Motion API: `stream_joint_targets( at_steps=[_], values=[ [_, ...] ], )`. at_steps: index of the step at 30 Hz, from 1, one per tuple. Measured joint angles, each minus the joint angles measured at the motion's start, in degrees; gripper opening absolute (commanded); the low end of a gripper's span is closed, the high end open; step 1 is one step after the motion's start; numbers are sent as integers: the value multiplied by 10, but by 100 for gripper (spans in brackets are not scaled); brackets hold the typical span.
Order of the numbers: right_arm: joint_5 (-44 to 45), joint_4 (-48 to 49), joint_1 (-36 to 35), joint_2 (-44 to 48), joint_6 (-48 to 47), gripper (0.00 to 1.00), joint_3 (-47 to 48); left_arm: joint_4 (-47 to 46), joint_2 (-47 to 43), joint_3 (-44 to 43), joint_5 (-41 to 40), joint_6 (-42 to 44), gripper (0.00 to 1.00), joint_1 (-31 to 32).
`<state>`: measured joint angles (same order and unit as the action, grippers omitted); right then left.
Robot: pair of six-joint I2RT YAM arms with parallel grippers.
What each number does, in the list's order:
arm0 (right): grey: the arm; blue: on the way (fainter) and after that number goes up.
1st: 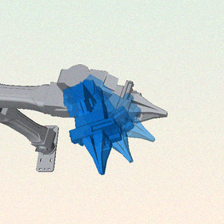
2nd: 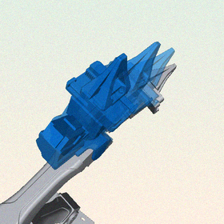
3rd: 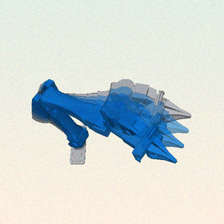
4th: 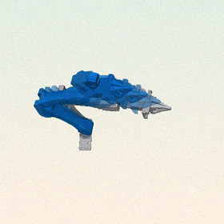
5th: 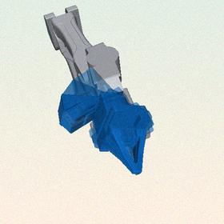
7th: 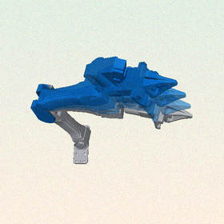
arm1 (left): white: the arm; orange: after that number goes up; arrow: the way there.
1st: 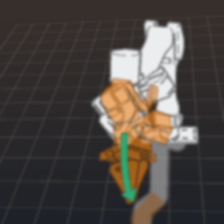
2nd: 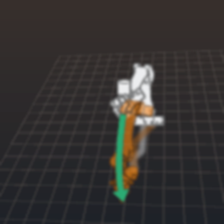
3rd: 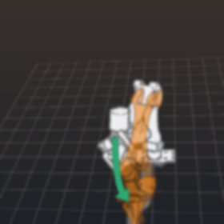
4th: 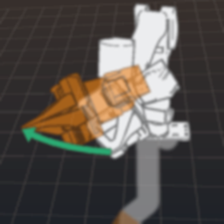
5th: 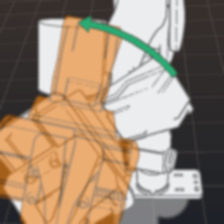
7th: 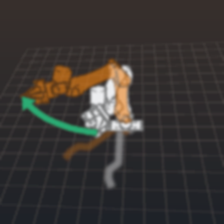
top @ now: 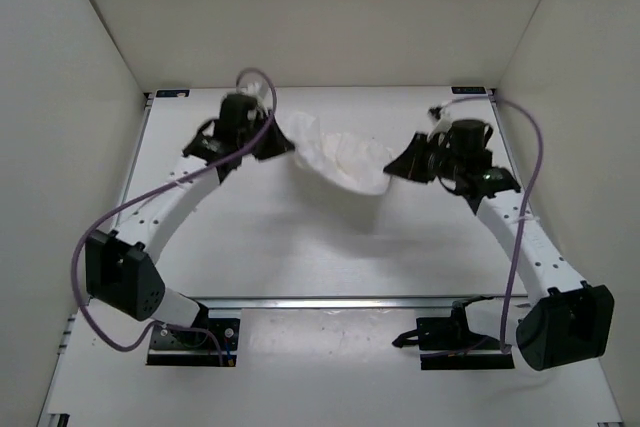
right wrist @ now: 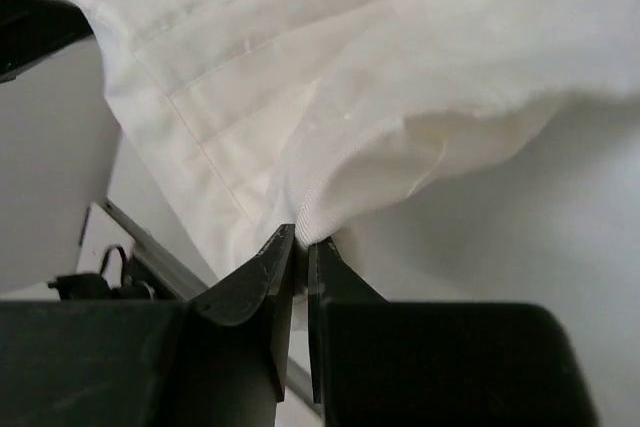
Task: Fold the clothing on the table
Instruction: Flatten the skirt out
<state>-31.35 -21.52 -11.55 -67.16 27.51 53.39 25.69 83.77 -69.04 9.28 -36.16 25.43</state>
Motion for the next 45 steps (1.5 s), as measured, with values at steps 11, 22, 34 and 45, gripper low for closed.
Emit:
stream_joint_targets(
  at_steps=[11, 22, 34, 45],
  values=[
    [-14, -99, -5, 76, -25, 1, 304, 148, -194, -300, 26, 58, 0, -38],
    [-23, -189, -28, -290, -67, 0, 580, 235, 79, -482, 39, 103, 0, -126],
    [7, -154, -23, -225, -80, 0, 423, 133, -61, -189, 27, 109, 0, -108],
    [92, -99, -40, -103, -55, 54, -55, 37, -174, 330, 61, 43, 75, -62]
  ],
)
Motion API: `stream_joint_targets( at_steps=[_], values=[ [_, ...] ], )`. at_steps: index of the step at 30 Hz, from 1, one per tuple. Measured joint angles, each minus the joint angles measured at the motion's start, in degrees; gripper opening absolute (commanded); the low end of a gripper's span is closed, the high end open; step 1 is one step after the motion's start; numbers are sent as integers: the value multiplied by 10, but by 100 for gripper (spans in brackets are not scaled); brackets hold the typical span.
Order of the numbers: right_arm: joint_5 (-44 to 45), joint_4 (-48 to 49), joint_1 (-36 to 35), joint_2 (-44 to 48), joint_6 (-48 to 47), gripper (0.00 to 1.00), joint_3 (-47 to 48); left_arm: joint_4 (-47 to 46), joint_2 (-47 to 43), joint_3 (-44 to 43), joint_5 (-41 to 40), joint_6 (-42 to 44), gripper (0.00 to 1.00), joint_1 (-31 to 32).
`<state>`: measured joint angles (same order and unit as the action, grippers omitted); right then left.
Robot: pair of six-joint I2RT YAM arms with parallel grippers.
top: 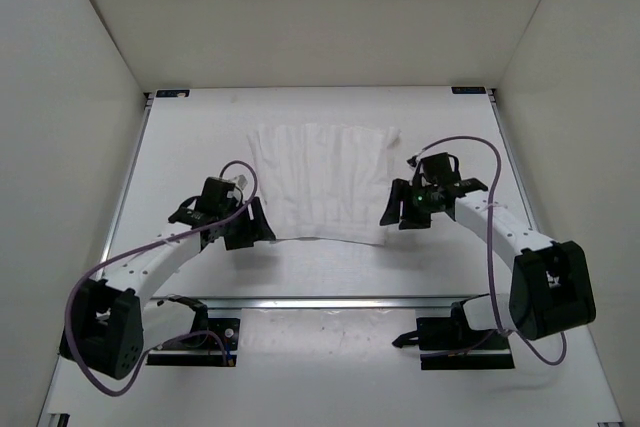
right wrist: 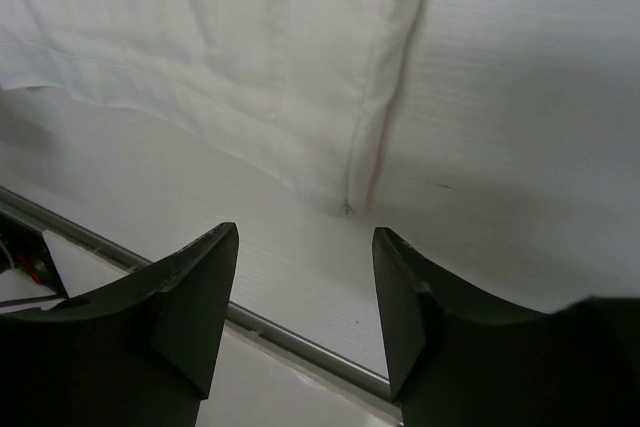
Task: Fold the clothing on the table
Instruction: Flatten the skirt out, then fold the skirt
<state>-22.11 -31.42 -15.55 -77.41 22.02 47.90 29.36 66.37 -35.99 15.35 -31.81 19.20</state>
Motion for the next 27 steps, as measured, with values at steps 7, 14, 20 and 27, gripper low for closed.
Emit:
stream_joint_targets(
  at_steps=[7, 14, 20, 27],
  values=[
    [31, 64, 6, 46, 8, 44, -55, -71, -38, 50, -15, -19, 76, 4],
    [42, 95, -3, 36, 26, 44, -107, -126, -1, 68, -53, -45, 75, 26],
    [43, 132, -19, 10, 37, 44, -117, -175, 38, 75, -82, -58, 69, 37],
    [50, 156, -43, -28, 42, 4, -117, -220, 89, 74, -108, -71, 15, 49]
  ],
)
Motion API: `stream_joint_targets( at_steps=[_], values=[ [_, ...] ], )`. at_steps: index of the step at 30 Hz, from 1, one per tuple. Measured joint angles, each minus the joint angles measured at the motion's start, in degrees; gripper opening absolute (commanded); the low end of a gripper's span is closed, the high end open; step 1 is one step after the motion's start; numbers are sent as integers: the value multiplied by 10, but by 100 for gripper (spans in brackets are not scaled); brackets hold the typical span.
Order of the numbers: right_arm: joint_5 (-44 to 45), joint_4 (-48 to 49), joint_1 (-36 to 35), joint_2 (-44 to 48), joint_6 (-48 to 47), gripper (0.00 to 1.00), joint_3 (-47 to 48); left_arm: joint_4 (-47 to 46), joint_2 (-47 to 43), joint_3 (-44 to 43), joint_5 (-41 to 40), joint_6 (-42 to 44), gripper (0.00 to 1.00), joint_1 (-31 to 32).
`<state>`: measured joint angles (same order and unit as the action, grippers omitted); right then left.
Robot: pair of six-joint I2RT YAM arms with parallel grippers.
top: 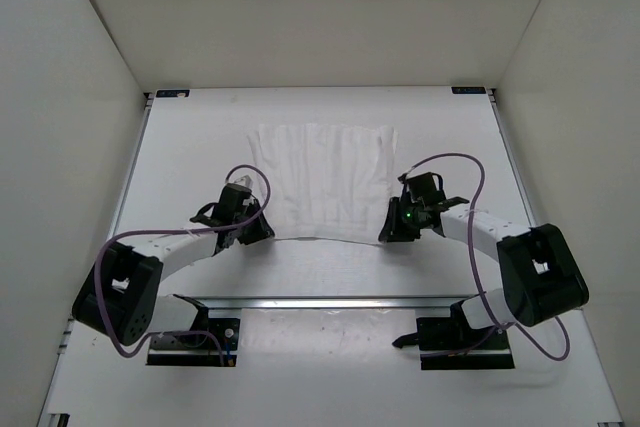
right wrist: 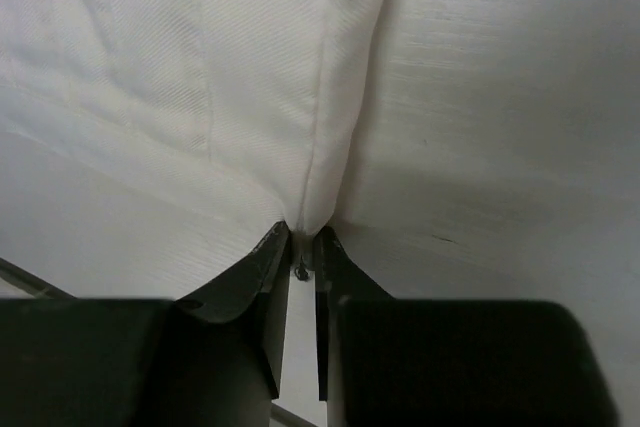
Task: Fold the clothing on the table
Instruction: Fold the skirt
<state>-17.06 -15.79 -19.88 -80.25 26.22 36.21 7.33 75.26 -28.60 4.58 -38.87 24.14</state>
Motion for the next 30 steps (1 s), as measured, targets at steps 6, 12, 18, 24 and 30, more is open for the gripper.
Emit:
stream_joint_targets(
  at_steps=[6, 12, 18, 24, 30],
  values=[
    [3, -24, 1, -22, -4, 0, 32, 21, 13, -35, -7, 13, 0, -3],
    [19, -77, 5, 22, -19, 0, 118, 76, -54, -126, -11, 35, 0, -16],
    [22, -115, -3, 133, -9, 0, 96, 120, -186, -96, -8, 27, 0, 10],
    [2, -221, -46, 282, 29, 0, -4, 231, -354, 1, 45, -3, 0, 27],
    [-56, -321, -26, 424, 41, 0, -6, 313, -500, 2, 123, -28, 0, 18]
  ],
)
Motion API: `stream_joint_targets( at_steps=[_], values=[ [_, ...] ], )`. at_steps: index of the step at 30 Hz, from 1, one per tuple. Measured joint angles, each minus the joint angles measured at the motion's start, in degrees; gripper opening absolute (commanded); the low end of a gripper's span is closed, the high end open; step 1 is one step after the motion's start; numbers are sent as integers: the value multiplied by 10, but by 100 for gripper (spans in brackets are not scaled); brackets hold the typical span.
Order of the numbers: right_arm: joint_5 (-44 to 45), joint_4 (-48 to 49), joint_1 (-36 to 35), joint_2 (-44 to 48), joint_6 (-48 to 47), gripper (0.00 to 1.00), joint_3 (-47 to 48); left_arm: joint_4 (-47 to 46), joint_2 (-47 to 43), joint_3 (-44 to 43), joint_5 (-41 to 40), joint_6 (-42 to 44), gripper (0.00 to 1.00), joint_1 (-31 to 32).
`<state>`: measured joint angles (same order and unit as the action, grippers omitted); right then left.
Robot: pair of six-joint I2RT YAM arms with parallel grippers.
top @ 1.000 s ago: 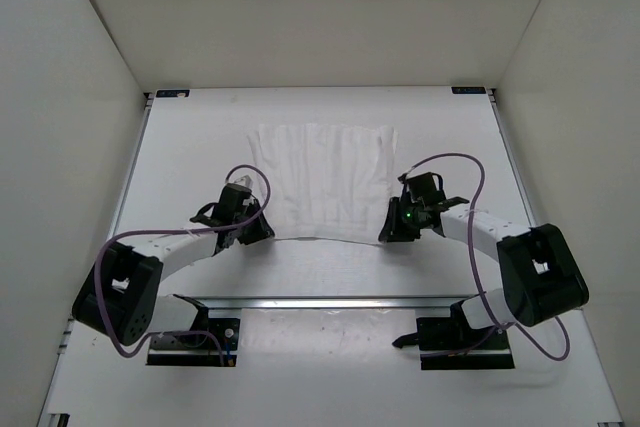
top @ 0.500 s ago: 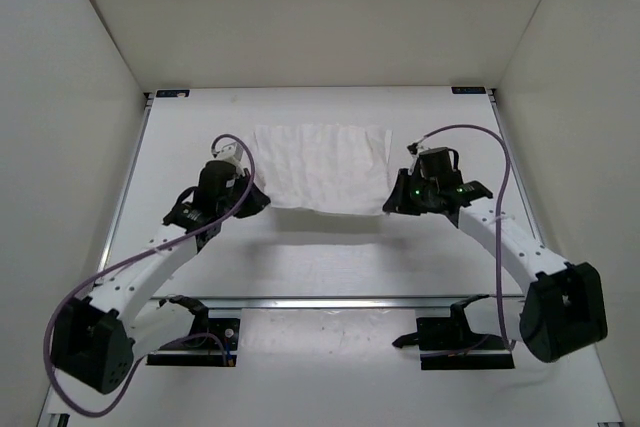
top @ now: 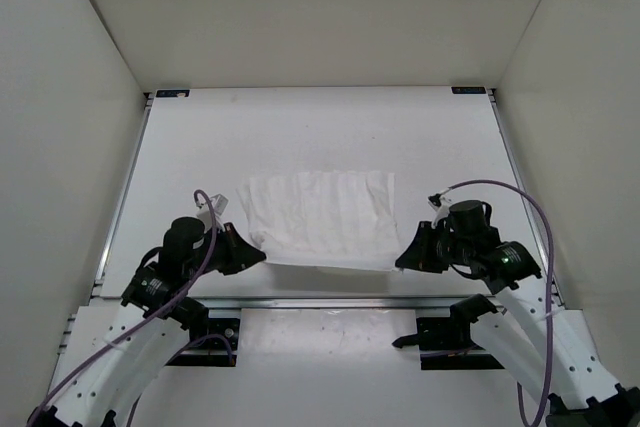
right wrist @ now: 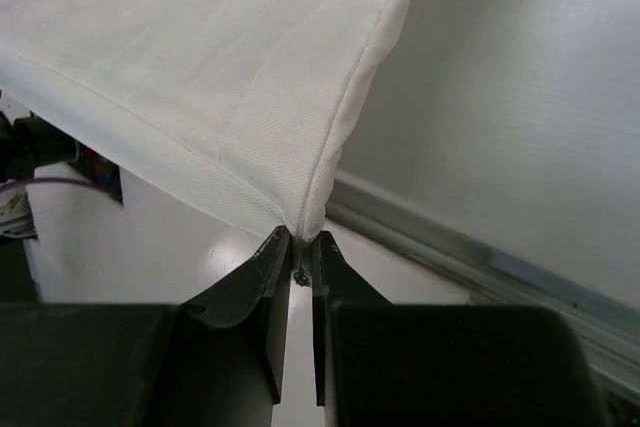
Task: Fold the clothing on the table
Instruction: Fold the skirt
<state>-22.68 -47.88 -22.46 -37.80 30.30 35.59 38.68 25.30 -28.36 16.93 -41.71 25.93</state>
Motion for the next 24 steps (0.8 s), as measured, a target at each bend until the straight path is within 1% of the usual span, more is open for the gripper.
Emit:
stream_joint_targets(
  at_steps=[2, 5, 7, 10, 14, 18, 21, 22, 23, 24],
  values=[
    [-18, -30, 12, 15, -3, 0, 7, 15, -14, 0, 22, -7, 0, -2],
    [-43, -68, 33, 5, -14, 0, 26, 30, -9, -7, 42, -15, 0, -7],
    [-59, -79, 52, -12, -25, 0, 47, 30, 10, -21, 49, -19, 0, -16],
    [-82, -78, 83, -61, -42, 0, 87, 10, 60, -52, 56, -21, 0, -43],
    [-102, -37, 100, -162, -57, 0, 135, -57, 151, -79, 66, -19, 0, -101],
    [-115, 23, 113, -326, -70, 0, 212, -137, 286, -103, 62, -16, 0, -145],
    [-110, 65, 121, -464, -77, 0, 296, -198, 404, -132, 55, -16, 0, -165],
    [-107, 80, 123, -511, -78, 0, 330, -221, 446, -144, 52, -17, 14, -170],
    [-102, 94, 125, -554, -78, 6, 360, -237, 486, -158, 50, -17, 29, -175],
    [-101, 102, 128, -600, -79, 23, 395, -254, 532, -180, 49, -19, 53, -178]
  ],
)
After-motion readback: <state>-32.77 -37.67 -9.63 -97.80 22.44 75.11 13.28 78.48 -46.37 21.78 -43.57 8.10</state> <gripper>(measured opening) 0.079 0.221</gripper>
